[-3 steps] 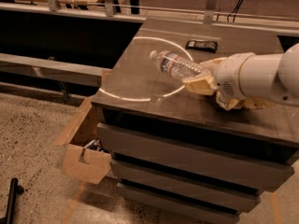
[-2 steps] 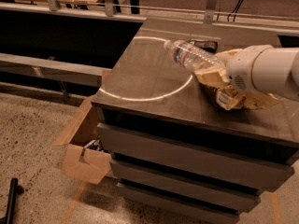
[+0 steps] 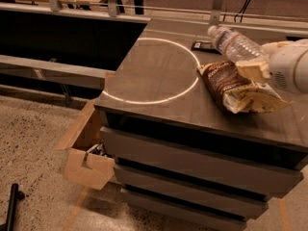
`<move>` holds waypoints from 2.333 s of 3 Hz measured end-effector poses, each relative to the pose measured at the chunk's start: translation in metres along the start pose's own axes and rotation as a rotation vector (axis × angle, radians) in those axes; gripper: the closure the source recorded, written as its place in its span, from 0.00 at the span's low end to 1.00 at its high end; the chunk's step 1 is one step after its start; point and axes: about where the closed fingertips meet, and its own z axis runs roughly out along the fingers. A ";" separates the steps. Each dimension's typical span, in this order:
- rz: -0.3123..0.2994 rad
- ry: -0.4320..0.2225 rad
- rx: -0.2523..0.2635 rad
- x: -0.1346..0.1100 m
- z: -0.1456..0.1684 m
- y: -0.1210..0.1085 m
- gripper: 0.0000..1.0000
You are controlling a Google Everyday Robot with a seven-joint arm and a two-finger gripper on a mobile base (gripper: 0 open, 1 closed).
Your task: Move water bottle near rxbar chocolate
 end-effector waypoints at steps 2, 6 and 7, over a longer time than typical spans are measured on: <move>0.007 0.049 0.142 0.012 -0.007 -0.050 1.00; 0.006 0.157 0.241 0.027 0.058 -0.104 1.00; 0.016 0.181 0.208 0.043 0.084 -0.095 1.00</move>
Offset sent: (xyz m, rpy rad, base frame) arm 0.0240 -0.0507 0.0166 -0.0674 -0.0354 -0.2106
